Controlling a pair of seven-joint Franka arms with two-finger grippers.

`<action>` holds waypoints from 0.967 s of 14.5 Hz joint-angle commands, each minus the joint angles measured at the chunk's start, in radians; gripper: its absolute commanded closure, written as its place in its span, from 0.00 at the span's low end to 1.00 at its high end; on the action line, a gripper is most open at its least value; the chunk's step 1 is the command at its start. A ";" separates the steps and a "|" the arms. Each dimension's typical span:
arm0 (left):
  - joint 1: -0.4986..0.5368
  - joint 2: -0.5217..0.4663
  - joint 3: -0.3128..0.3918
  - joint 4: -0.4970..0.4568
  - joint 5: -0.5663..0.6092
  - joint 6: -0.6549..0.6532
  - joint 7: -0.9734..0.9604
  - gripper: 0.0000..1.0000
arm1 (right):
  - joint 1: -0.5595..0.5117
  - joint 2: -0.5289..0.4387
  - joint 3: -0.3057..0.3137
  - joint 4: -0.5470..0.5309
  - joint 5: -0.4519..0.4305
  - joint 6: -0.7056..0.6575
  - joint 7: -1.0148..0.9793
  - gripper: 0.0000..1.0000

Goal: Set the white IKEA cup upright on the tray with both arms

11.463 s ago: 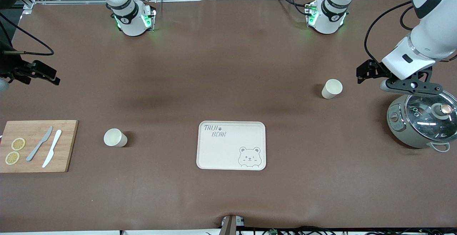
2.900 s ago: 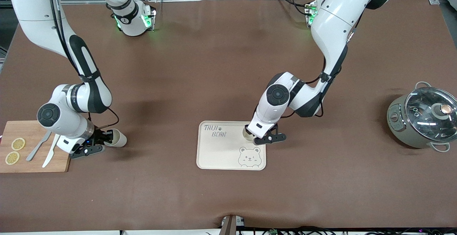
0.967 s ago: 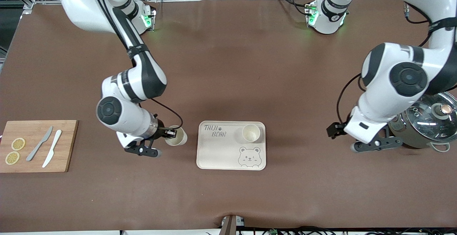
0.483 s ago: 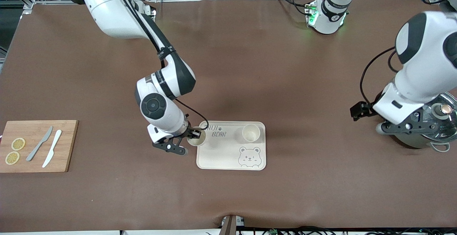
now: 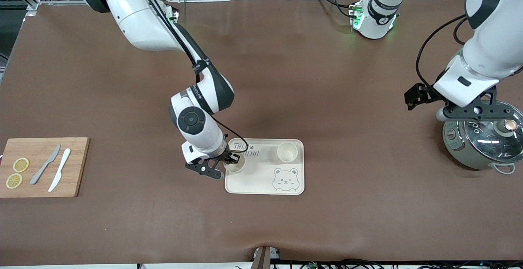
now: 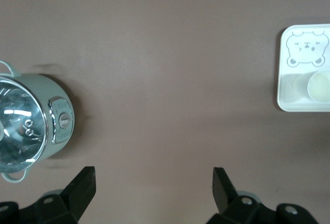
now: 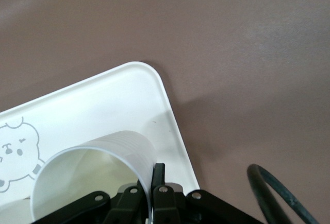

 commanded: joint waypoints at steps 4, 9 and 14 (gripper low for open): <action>-0.008 -0.134 0.077 -0.144 -0.095 0.008 0.132 0.00 | 0.036 0.058 -0.009 0.036 -0.030 0.040 0.066 1.00; -0.019 -0.262 0.143 -0.329 -0.143 0.134 0.186 0.00 | 0.050 0.072 -0.009 0.033 -0.031 0.057 0.071 1.00; -0.034 -0.260 0.162 -0.321 -0.143 0.135 0.230 0.00 | 0.057 0.078 -0.011 0.029 -0.031 0.074 0.077 1.00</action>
